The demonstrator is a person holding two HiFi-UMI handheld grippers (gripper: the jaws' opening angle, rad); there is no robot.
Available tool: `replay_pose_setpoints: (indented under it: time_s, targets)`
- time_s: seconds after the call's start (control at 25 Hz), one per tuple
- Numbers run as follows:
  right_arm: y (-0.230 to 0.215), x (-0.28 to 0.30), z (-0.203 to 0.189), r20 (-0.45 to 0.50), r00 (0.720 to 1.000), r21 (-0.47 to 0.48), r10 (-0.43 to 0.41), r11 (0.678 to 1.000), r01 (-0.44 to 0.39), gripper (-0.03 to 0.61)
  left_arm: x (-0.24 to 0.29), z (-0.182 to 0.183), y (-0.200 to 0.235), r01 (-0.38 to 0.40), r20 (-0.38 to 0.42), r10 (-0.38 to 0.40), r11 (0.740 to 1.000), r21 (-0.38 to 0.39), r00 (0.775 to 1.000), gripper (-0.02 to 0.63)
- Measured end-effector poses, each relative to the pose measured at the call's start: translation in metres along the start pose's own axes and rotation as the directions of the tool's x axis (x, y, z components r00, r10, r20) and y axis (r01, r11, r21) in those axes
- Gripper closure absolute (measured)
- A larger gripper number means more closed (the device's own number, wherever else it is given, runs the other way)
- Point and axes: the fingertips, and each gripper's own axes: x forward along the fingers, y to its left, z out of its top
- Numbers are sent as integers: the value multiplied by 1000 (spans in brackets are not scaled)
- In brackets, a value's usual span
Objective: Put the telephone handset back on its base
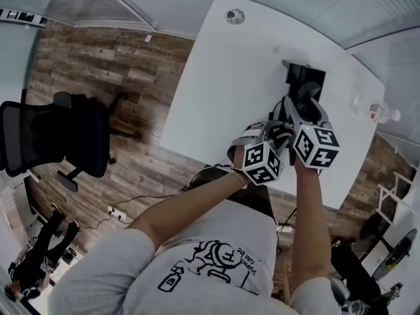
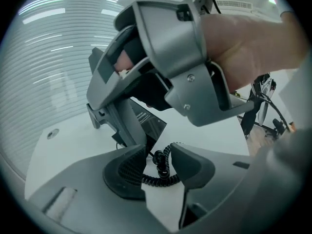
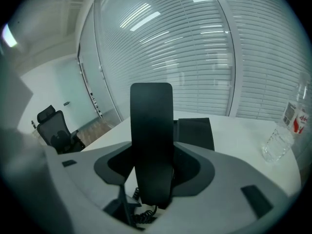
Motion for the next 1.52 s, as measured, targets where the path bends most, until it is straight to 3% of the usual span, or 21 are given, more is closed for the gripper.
replay_pose_setpoints:
  time_s: [0.32,0.68,1.0,1.52]
  targets:
    - [-4,14,-6,-64,995,17,-74,997,75,368,4,0,1,-20,7,20,998,63,1000,456]
    - [-13,22,-15,-139,969,40,-206,976,213,368,4,-3,-1,-34,-2,35,991,127,999,457]
    - [-16,33,-20,-176,965,57,-194,977,207,367,5,-4,2,-27,-12,28,994,105,1000,469]
    - [-22,27,-19,-160,975,79,-155,982,169,368,11,-12,6,-2,-47,5,997,82,999,474]
